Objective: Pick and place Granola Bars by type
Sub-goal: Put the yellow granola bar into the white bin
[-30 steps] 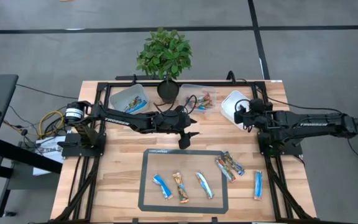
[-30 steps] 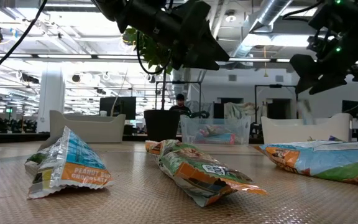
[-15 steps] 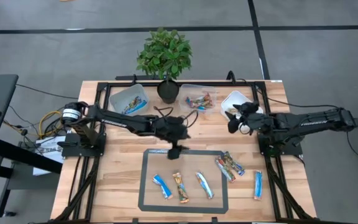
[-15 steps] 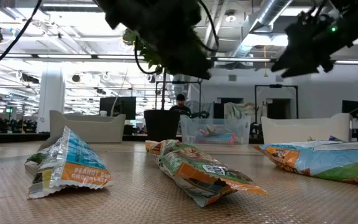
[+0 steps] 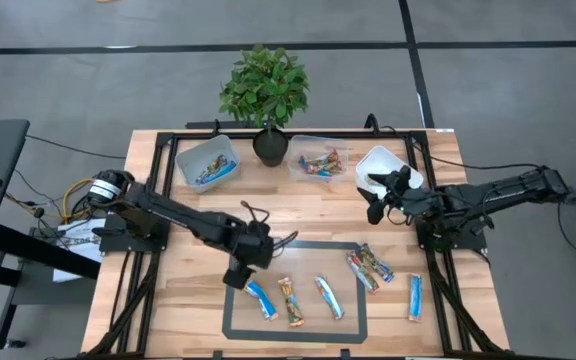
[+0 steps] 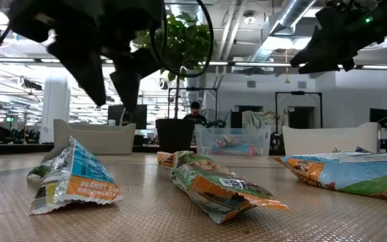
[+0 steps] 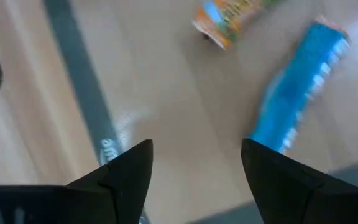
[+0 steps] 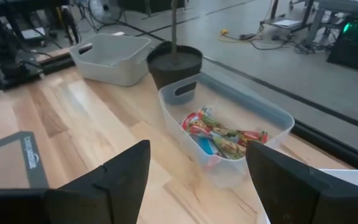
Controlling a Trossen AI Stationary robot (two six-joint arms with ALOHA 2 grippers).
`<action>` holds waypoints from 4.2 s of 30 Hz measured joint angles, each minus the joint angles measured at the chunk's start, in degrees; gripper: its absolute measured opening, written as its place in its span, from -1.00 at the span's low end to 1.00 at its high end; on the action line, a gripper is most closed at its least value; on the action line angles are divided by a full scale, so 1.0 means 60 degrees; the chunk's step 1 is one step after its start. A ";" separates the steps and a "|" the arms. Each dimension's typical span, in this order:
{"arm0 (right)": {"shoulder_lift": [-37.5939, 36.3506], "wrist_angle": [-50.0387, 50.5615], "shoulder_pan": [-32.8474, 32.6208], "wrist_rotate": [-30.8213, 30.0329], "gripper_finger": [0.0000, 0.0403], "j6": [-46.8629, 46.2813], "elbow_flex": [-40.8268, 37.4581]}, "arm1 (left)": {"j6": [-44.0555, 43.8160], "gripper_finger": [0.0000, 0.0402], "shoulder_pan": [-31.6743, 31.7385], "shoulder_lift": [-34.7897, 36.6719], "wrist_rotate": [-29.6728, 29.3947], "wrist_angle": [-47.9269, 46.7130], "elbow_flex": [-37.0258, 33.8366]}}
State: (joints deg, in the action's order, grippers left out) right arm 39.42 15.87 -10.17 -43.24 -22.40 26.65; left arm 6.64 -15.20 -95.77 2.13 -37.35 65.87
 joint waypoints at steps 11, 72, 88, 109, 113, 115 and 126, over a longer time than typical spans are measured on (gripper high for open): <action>-0.0004 -0.0380 0.0004 0.0230 0.29 -0.0262 0.0000 | 0.0312 0.03 -0.1608 -0.0839 -0.0605 -0.0185 -0.0041; 0.0283 -0.0522 -0.1435 0.0470 0.29 -0.0529 -0.0007 | -0.0569 -0.78 -0.2045 -0.1297 -0.3235 0.0700 0.0852; 0.0451 -0.1857 -0.1861 -0.0132 0.29 -0.2012 -0.0007 | -0.1735 -0.79 0.1607 -0.0183 -0.3566 0.5841 0.0860; 0.2950 -0.7354 -0.1843 0.0488 0.29 0.1364 -0.0004 | -0.2379 -0.79 0.2141 -0.0294 -0.2640 0.8502 0.0860; 0.3513 -0.8746 -0.1724 0.0513 0.29 0.2612 -0.0004 | -0.2505 -0.79 0.2141 -0.0294 -0.2461 0.8606 0.0860; 0.3771 -0.9428 -0.1624 0.0580 0.29 0.3153 0.0001 | -0.2573 -0.79 0.2141 -0.0294 -0.2400 0.8609 0.0860; 0.4801 -0.9783 -0.0785 0.1607 0.24 0.3582 0.0749 | -0.2676 -0.79 0.2138 -0.0294 -0.2015 0.8618 0.0860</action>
State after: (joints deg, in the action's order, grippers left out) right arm 68.23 -42.83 -14.88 -33.60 -0.91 31.15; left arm -9.42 -2.37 -97.54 -9.96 14.36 71.02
